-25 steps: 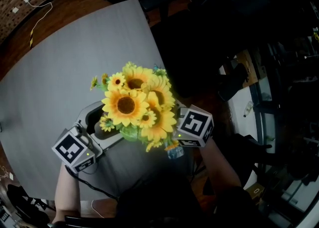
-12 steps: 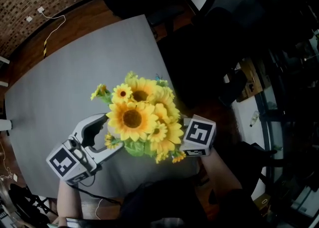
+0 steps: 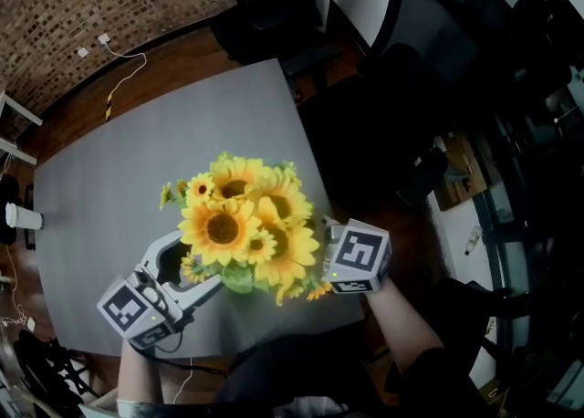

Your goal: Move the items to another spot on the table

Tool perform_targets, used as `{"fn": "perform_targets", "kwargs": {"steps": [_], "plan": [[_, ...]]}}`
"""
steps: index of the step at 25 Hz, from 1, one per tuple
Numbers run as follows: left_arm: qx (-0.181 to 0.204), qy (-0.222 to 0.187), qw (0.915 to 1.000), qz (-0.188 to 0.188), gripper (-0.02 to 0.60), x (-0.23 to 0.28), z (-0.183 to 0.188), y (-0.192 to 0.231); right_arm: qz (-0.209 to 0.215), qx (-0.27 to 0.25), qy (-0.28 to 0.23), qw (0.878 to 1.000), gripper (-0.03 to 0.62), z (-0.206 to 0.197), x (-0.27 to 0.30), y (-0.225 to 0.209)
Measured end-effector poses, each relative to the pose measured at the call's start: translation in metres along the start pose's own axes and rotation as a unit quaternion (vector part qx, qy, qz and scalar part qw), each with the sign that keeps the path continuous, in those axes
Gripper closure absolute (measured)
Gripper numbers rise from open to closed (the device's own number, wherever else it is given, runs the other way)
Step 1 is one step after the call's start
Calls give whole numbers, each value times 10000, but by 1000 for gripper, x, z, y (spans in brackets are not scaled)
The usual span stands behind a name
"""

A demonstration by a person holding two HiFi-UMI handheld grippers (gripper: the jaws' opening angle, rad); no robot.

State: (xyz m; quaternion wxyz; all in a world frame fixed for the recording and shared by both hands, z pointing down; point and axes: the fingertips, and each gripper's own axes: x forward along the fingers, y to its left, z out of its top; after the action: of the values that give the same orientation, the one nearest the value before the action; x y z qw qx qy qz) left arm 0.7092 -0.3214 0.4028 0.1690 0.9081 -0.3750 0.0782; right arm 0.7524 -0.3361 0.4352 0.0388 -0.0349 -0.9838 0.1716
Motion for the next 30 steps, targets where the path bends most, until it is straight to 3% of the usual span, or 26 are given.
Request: {"fn": "perform_targets", "kwargs": {"steps": [4, 7, 11, 18, 22, 26, 30], "plan": [[15, -224, 9996, 155, 232, -12, 11, -15, 147, -233, 71, 9996, 134, 10, -2, 19], [29, -123, 9998, 179, 232, -18, 12, -30, 355, -313, 99, 9988, 134, 16, -7, 33], [206, -103, 9997, 57, 233, -24, 19, -52, 708, -189, -80, 9973, 134, 22, -20, 49], [77, -290, 9995, -141, 264, -40, 38, -90, 1469, 141, 29, 9890, 132, 19, -29, 90], [1, -125, 9999, -18, 264, -47, 27, -94, 1498, 271, -132, 9883, 129, 11, -25, 95], [-317, -331, 9989, -21, 264, -56, 26, -99, 1491, 249, -113, 9884, 123, 4, -20, 104], [-150, -497, 9986, 78, 278, -75, 25, -87, 1638, 311, -329, 9854, 120, 5, -18, 107]]}}
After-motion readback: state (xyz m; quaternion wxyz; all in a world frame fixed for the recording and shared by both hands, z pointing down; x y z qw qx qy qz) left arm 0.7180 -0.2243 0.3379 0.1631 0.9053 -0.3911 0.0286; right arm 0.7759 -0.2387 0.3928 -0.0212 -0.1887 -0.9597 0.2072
